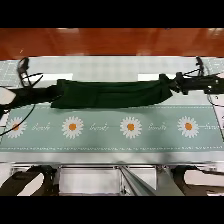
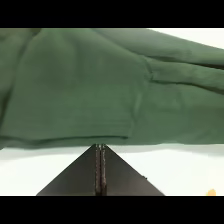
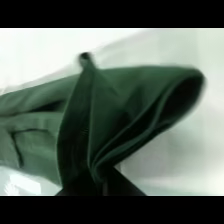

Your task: Fold the shirts.

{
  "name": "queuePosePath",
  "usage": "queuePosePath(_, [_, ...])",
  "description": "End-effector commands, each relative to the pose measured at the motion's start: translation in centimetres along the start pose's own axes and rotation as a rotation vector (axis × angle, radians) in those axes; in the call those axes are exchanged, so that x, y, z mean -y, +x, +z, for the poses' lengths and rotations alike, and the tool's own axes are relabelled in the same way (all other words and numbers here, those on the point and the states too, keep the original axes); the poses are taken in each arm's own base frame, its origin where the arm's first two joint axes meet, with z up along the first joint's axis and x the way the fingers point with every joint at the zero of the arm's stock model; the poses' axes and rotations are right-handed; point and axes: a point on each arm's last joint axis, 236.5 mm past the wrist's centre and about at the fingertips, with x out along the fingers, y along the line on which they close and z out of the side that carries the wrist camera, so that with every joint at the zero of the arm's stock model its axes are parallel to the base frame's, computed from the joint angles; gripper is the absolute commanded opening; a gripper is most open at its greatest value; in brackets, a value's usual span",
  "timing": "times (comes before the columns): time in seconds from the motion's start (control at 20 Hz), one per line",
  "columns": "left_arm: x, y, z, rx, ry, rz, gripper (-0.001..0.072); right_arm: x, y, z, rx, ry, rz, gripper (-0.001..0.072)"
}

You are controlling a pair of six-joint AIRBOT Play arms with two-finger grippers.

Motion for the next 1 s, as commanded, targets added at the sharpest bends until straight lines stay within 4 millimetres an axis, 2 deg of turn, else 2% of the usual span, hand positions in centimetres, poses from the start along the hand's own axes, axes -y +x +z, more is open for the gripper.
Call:
queuePosePath(0.0, [5.5, 4.7, -2.5, -0.108, 0.078, -0.094, 0.0025, -1.3, -4.5, -3.3, 0.017, -0.08, -0.047, 0.002])
queuePosePath(0.1, [9.3, 8.1, -4.3, -0.196, 0.155, -0.135, 0.0025, -2.7, -6.5, -5.3, 0.042, -0.114, -0.045, 0.0021])
queuePosePath(0.25, [15.6, 12.6, -5.8, -0.29, 0.251, -0.202, 0.0024, -5.4, -9.0, -7.8, 0.095, -0.161, -0.035, 0.002])
queuePosePath(0.35, [19.3, 15.2, -7.9, -0.402, 0.292, -0.239, 0.0024, -7.5, -10.3, -9.3, 0.125, -0.189, -0.011, 0.0021])
queuePosePath(0.5, [23.4, 17.3, -13.1, -0.596, 0.374, -0.278, 0.0024, -10.6, -12.2, -10.4, 0.19, -0.228, 0.037, 0.002])
queuePosePath(0.65, [27.1, 17.9, -19.0, -0.72, 0.416, -0.332, 0.0025, -12.3, -13.0, -11.2, 0.209, -0.245, 0.077, 0.002])
queuePosePath(0.75, [28.6, 17.8, -22.0, -0.768, 0.412, -0.367, 0.0025, -12.9, -12.8, -11.6, 0.195, -0.254, 0.094, 0.0021])
queuePosePath(0.8, [28.9, 17.6, -22.7, -0.784, 0.414, -0.379, 0.0025, -13.1, -12.6, -11.8, 0.186, -0.259, 0.099, 0.002])
queuePosePath(0.85, [28.9, 17.5, -22.7, -0.786, 0.419, -0.38, 0.0025, -13.3, -12.4, -12.0, 0.178, -0.26, 0.104, 0.002])
queuePosePath(0.95, [27.7, 17.2, -20.0, -0.772, 0.389, -0.371, 0.0025, -14.1, -12.0, -12.3, 0.168, -0.26, 0.118, 0.002])
